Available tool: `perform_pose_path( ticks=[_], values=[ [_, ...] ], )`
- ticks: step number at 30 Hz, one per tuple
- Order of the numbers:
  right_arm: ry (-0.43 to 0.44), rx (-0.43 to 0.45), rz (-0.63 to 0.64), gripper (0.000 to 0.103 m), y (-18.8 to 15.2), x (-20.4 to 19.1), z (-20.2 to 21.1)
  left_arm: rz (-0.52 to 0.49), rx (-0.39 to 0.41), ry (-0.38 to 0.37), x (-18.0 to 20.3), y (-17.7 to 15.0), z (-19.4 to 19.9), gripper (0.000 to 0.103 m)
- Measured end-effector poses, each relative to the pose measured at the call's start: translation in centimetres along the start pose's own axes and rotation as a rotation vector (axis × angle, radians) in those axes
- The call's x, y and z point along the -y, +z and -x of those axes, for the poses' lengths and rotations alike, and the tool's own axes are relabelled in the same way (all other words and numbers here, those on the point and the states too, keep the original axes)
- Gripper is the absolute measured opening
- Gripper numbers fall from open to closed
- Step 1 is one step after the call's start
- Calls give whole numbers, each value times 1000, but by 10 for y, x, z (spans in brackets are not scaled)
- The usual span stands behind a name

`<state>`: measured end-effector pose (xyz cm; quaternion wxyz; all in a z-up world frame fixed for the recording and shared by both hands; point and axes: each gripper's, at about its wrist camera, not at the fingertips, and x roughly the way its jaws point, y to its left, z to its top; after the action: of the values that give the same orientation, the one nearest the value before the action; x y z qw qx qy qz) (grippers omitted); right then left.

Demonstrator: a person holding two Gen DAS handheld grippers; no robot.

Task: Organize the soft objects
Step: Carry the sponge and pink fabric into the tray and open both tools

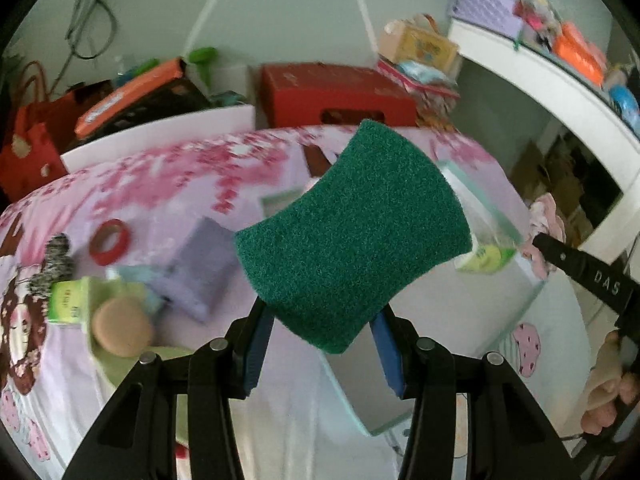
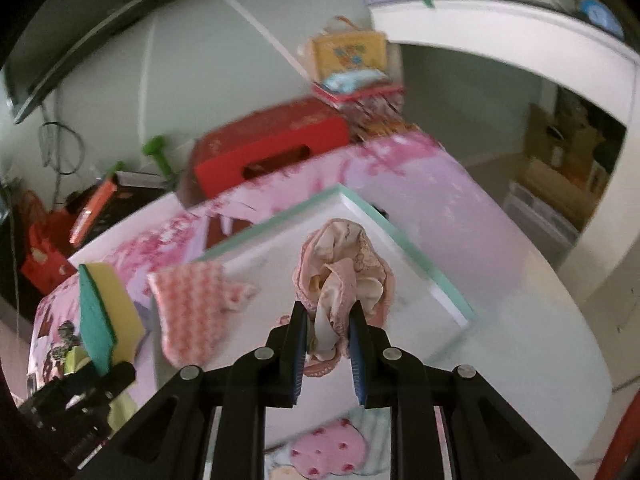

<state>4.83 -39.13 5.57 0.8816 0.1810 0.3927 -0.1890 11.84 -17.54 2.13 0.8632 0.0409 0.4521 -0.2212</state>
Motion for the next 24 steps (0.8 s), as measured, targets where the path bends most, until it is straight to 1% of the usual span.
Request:
perform_pose_path(
  ticks=[4,9,20,22,23,24],
  values=[
    [-20,-62,-2,21,-4,6,-15,-40,-49,5,20,-7,-20,50],
    [-12,-90,-28,21,-9,16,-26,-56,-97,8,31,-16,-36,51],
    [-17,-150,-66,21,-13,26,-57,-61,-125,-11,36,-19,-53,52],
    [-26,-157,-67,21,-13,27,-61,-66,-127,-13,37,-19,-54,54],
    [-33,-162,-67,23,-13,28,-62,-66,-127,-14,37,-19,-54,54],
    [-39,-166,-66,24,-13,28,-63,-66,-129,-15,37,-19,-54,58]
  ],
)
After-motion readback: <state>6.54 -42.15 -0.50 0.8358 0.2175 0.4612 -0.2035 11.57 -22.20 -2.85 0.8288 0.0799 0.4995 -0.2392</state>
